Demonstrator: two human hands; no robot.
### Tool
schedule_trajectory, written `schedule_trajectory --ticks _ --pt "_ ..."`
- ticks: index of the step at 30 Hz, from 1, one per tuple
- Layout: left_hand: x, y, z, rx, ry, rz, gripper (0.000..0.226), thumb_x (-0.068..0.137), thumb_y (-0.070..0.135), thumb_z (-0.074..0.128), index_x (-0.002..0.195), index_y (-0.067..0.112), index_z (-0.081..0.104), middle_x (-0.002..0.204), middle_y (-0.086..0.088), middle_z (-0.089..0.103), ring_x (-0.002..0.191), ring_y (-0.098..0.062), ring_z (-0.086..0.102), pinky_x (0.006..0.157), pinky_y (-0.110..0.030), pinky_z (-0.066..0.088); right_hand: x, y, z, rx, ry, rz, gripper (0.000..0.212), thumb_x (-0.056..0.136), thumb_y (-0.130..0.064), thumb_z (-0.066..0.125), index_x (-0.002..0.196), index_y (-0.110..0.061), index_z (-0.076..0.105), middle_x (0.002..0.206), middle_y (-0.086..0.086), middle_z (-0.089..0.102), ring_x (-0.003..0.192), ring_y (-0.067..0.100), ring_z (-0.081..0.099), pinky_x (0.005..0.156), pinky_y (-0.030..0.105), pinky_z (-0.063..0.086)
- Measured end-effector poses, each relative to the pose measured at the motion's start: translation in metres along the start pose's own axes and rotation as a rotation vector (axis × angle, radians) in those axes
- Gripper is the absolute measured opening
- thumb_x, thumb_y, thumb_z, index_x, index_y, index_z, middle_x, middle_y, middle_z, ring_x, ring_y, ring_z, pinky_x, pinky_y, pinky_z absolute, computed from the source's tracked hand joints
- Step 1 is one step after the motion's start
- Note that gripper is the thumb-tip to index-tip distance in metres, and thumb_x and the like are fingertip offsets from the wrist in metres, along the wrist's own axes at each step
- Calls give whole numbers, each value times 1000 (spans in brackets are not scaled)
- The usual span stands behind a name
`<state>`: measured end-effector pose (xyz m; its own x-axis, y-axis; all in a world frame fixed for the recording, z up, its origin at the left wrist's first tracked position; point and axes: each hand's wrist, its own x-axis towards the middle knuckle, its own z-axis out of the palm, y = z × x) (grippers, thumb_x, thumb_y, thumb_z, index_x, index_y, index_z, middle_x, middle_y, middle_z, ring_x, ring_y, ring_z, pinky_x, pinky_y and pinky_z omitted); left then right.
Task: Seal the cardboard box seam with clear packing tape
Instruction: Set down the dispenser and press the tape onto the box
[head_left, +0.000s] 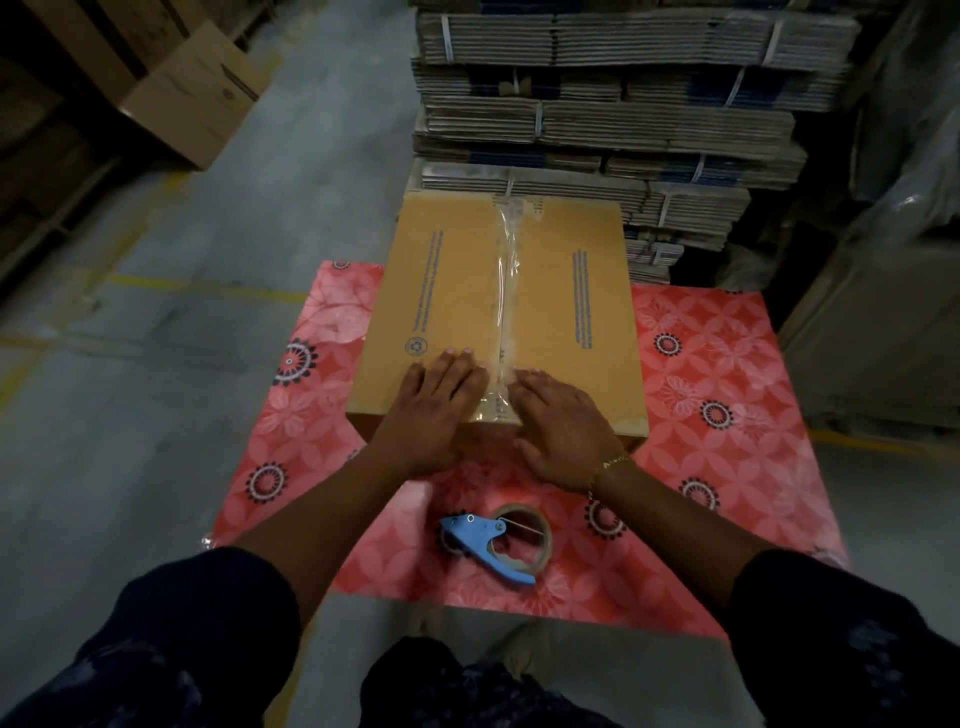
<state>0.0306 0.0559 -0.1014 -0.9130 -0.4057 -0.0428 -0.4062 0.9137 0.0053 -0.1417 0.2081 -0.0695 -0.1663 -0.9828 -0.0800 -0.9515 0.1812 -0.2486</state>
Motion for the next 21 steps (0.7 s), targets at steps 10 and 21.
schedule_trajectory --ticks 10,21 --pt "2 25 3 8 211 78 59 102 57 30 151 27 44 162 -1 41 150 -24 36 118 -52 32 -78 -8 35 100 180 50 26 83 -33 56 103 -20 67 109 -2 66 106 22 58 81 38 47" --pt "7 22 24 11 149 100 60 103 44 42 158 21 29 165 -1 34 151 -22 34 118 -48 33 -32 -6 8 17 154 44 55 93 -42 53 142 -17 48 148 5 51 140 25 43 109 42 39"
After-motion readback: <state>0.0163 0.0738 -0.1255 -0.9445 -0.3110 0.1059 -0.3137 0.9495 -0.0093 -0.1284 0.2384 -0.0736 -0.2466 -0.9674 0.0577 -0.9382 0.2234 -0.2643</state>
